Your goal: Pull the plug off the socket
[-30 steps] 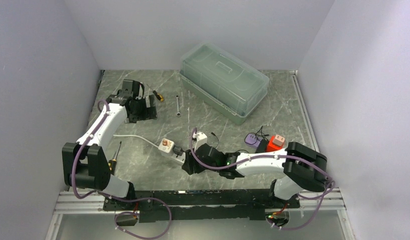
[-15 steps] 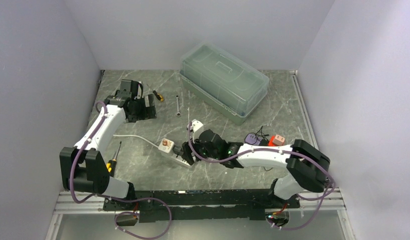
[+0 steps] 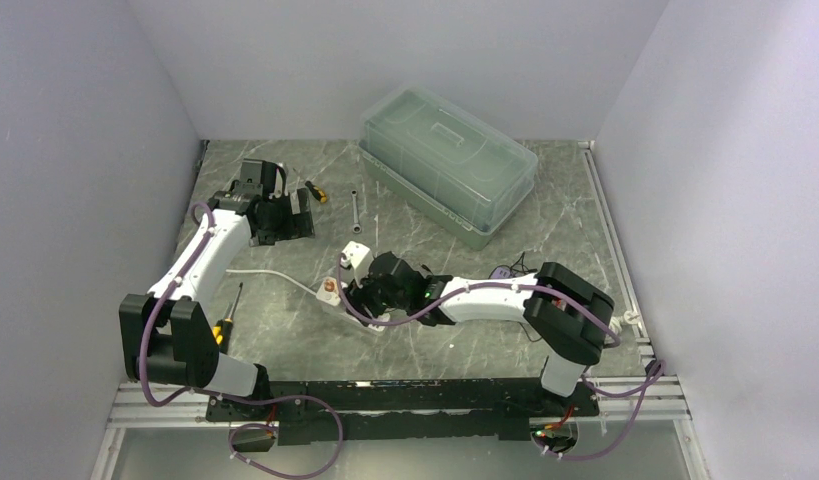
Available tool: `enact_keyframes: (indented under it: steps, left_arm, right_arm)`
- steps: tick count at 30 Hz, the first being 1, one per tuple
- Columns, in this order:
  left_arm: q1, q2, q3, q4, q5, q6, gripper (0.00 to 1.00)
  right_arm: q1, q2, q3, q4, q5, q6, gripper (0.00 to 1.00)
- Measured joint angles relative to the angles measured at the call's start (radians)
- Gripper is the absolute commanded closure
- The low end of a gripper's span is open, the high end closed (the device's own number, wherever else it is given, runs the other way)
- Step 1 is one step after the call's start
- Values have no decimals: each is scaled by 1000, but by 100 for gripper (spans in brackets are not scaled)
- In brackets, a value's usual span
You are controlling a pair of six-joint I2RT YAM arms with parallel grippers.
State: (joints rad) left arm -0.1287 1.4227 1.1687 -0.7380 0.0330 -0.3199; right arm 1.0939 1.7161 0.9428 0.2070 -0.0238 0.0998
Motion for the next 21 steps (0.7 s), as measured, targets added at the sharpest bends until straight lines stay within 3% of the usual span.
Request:
enact_keyframes:
  steps: [7, 14, 17, 21]
  left_arm:
    - [0, -1, 0, 0, 8, 0, 1]
    - [0, -6, -3, 2, 19, -3, 1]
    - [0, -12, -3, 7, 39, -7, 1]
    - [-11, -13, -4, 24, 77, -8, 1]
  right_arm:
    - [8, 16, 3, 0, 43, -45, 55]
    - [36, 17, -10, 32, 161, -20, 92]
    - [54, 15, -27, 55, 233, 25, 100]
    - [60, -14, -82, 83, 339, 122, 100]
